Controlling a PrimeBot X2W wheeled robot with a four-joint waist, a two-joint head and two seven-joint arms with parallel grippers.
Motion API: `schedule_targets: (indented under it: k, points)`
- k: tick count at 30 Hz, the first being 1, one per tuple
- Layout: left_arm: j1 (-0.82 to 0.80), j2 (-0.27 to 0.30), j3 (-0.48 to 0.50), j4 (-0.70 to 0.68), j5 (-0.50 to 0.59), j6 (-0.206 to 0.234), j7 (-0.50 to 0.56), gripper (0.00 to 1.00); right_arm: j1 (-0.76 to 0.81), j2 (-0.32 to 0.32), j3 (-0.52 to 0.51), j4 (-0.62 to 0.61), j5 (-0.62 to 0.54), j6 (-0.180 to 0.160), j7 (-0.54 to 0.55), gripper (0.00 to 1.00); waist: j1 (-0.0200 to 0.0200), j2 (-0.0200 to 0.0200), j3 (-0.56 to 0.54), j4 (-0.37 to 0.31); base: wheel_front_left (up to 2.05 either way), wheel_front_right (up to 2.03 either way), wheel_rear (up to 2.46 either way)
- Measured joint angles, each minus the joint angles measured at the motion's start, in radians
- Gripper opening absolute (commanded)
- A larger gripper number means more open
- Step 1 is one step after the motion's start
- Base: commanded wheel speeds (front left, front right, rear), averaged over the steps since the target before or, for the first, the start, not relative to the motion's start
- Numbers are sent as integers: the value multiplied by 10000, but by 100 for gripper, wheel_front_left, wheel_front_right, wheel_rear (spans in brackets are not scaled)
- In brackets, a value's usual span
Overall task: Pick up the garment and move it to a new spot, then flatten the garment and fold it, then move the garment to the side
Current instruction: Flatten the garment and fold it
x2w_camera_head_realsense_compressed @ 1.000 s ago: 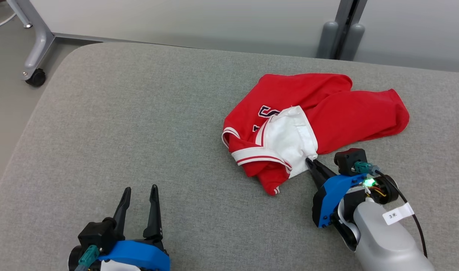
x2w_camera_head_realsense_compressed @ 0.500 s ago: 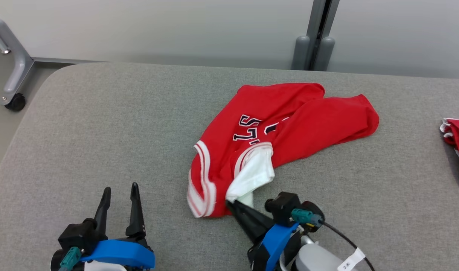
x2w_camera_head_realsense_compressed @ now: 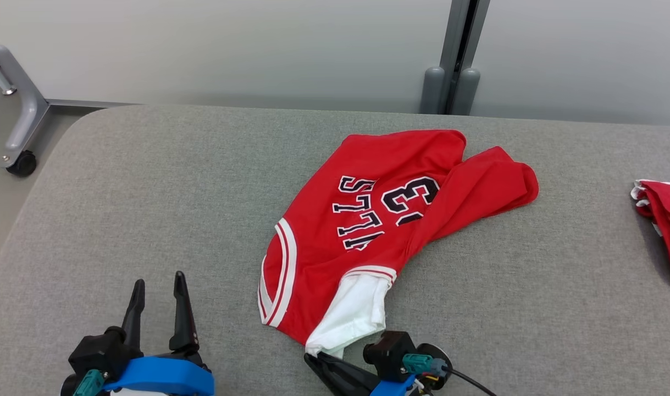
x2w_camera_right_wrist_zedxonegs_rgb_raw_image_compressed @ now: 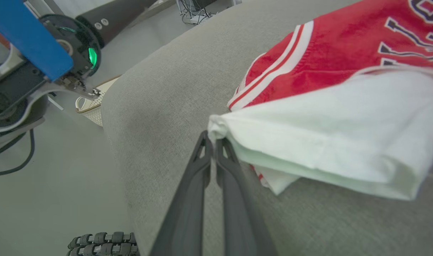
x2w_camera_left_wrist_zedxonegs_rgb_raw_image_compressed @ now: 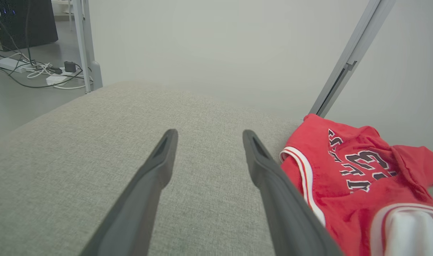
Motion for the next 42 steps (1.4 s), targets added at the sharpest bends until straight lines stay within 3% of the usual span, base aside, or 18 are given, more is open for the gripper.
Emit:
schedule_targets:
  k: [1, 2, 4, 12, 22, 28, 37, 42]
  points:
    - [12, 0, -44, 2, -15, -8, 0, 100, 74, 0, -54, 69, 2, 0, -6, 7, 0, 0, -1, -8, 0, 0, 0]
    - [39, -2, -90, 10, -38, -8, 0, 100, 152, 0, -123, 96, 4, 0, -33, 20, 0, 0, 1, -32, 0, 0, 0]
    - [68, -2, -176, 29, -73, -10, 0, 100, 298, 0, -322, 121, 17, 0, -148, 100, 0, 0, -1, -102, 0, 0, 0]
    - [71, -6, -439, 38, -102, 4, 0, 100, 358, -73, -1532, -470, -307, 0, -470, 100, 0, 0, -52, -439, 0, 0, 0]
    - [-110, -4, -667, -184, -157, 6, 0, 100, -1595, -1870, -4807, -1156, -1628, 0, 1068, 100, 0, 0, 491, -466, 0, 0, 0]
    - [-518, -2, -1028, -324, -159, -8, 0, 100, -3480, -2928, -5772, -184, -2531, 0, 2562, 100, 0, 0, 1071, -26, 0, 0, 0]
    - [-879, 2, -1555, -510, -265, 48, 0, 100, -5349, -3753, -6951, 2228, -3099, 0, 4121, 100, 1, 0, 2025, 1189, 0, 0, 0]
    - [-915, 2, -1724, -550, -307, 63, 0, 100, -5930, -3850, -7624, 3296, -3559, 0, 4521, 100, 1, 0, 2591, 1800, 0, 0, 0]
